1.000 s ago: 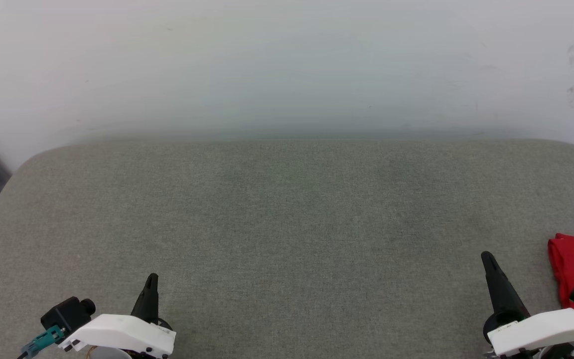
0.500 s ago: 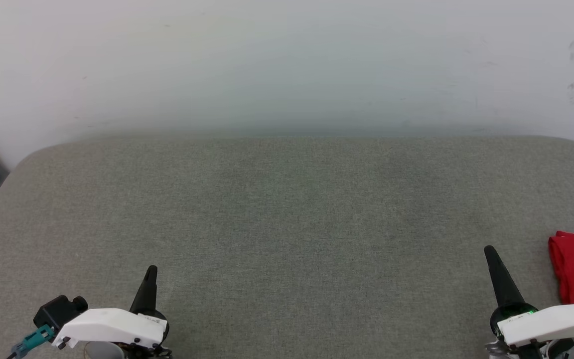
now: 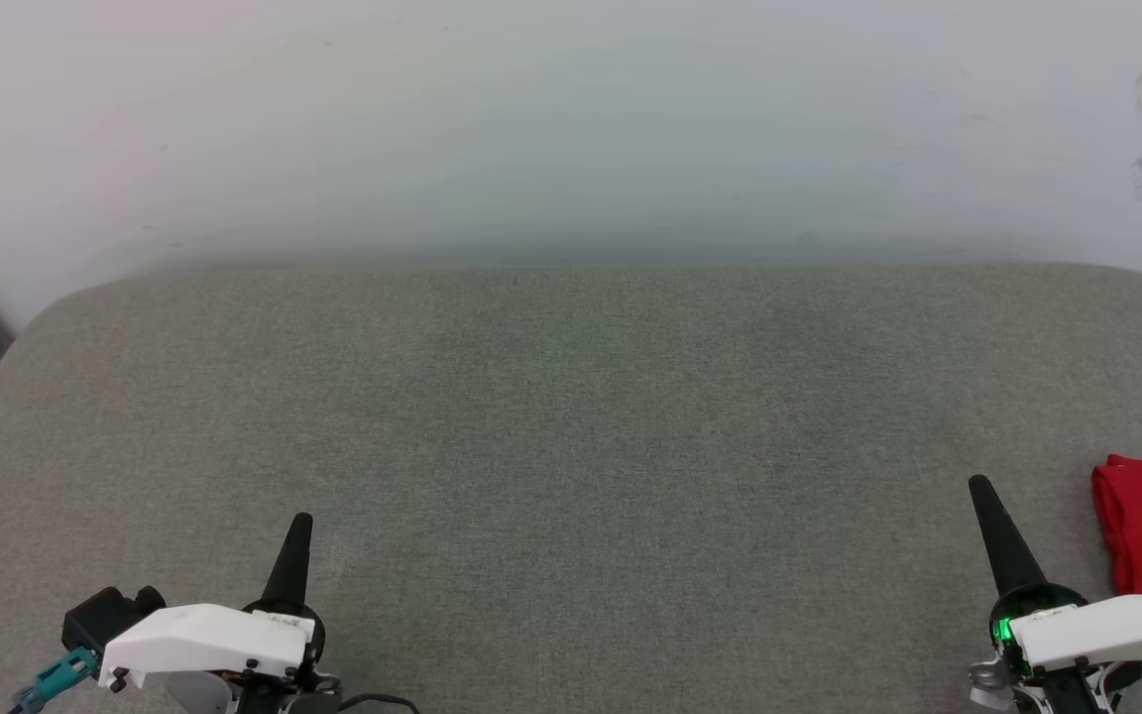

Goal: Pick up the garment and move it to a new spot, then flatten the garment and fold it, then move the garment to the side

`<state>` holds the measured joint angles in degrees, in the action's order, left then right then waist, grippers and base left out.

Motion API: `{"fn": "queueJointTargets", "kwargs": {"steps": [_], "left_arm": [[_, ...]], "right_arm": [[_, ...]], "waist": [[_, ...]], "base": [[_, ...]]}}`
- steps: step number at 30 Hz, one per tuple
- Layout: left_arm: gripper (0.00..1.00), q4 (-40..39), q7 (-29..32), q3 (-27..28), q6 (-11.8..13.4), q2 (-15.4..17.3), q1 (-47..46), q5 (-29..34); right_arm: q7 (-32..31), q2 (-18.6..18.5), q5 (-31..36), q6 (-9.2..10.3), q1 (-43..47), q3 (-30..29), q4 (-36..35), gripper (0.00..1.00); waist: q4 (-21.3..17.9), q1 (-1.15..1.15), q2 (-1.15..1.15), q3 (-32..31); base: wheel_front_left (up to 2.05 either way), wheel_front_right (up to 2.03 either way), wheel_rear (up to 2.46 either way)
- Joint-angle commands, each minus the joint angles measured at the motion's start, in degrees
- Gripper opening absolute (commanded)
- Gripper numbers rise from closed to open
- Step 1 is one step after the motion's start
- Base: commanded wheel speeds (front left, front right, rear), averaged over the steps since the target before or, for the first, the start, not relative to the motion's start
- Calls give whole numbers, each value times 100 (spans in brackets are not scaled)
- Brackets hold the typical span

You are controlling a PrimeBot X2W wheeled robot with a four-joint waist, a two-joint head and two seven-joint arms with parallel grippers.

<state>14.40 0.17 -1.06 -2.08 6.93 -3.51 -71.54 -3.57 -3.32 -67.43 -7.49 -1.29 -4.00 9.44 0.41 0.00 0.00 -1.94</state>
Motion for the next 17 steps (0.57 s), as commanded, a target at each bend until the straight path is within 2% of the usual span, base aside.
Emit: {"fn": "queueJointTargets", "kwargs": {"steps": [1, 17], "left_arm": [[0, -52, 31, 63, -48, 2, -129, -95], [0, -49, 251, 313, -227, -143, -204, -791]], "right_arm": [[-14, -31, -124, -1, -119, -16, -16, 0], [-95, -24, -974, -1, -269, -76, 152, 0]], "waist": [[-1, 0, 0, 3], [-13, 0, 0, 66]], "base": [[0, 0, 0], [0, 0, 0]]}}
